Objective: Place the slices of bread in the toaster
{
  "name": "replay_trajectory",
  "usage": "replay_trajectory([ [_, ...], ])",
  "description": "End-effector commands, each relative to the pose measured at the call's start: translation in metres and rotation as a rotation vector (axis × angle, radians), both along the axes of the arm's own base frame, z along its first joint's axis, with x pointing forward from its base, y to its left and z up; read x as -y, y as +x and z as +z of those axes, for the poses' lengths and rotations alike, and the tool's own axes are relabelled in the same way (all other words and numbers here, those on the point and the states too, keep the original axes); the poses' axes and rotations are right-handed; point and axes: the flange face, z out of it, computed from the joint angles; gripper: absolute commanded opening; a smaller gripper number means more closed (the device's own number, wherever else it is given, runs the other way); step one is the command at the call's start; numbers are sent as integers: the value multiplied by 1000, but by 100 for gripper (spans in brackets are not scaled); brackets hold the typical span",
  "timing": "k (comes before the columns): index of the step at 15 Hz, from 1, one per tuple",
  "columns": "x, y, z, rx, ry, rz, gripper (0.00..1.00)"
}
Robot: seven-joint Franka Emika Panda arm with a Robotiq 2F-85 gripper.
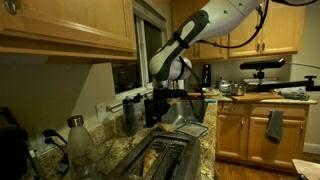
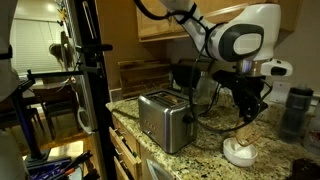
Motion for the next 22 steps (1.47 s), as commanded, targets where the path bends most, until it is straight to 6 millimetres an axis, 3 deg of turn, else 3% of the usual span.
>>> replay_trajectory([
  [1,-6,-23,19,57,19,-45,11],
  [11,-31,-47,48,162,36,-40,11],
  [22,-66,-73,95,238,64,-7,10],
])
